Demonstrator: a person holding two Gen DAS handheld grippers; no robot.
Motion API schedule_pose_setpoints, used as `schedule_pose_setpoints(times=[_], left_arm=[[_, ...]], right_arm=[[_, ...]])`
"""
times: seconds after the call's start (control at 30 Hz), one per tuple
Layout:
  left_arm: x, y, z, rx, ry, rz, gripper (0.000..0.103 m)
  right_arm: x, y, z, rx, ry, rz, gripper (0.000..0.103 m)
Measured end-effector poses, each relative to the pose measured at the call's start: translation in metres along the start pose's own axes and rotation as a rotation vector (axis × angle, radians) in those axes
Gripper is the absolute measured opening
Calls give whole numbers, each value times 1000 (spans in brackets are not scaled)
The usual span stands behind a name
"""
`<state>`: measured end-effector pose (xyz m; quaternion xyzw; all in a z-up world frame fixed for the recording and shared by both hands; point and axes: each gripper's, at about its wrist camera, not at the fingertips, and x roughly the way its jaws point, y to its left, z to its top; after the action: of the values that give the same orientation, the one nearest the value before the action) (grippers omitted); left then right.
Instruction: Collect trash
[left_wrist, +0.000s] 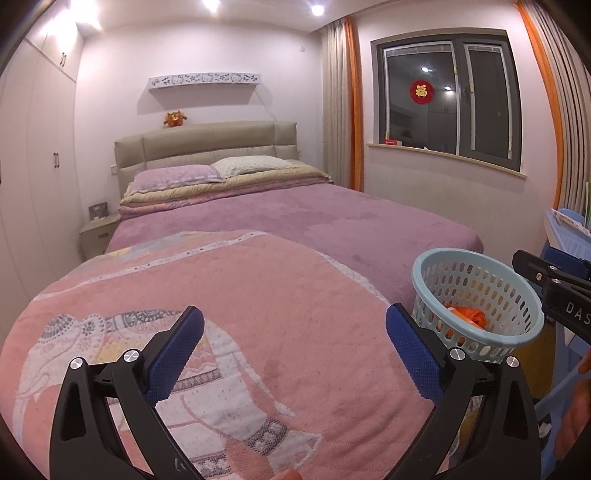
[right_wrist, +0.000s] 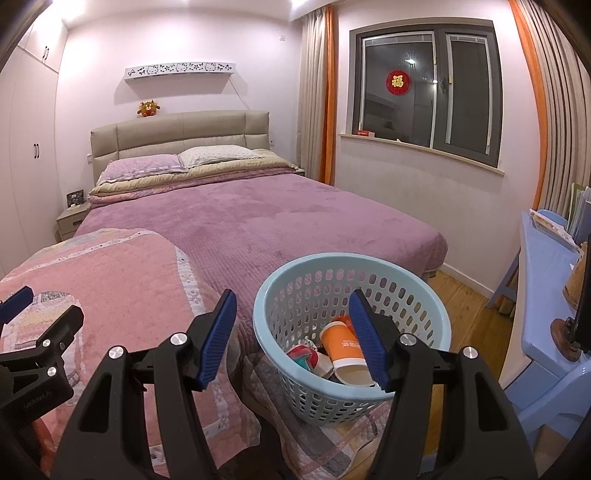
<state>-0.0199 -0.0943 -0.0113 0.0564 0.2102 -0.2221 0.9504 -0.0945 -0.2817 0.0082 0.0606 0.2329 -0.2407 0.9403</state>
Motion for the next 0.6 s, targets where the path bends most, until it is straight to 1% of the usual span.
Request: schedule_pose_setpoints(times=[0.6], left_arm=[[0,1,1,-14,8,2,96]], right_arm=[[0,0,-2,0,5,6,60]])
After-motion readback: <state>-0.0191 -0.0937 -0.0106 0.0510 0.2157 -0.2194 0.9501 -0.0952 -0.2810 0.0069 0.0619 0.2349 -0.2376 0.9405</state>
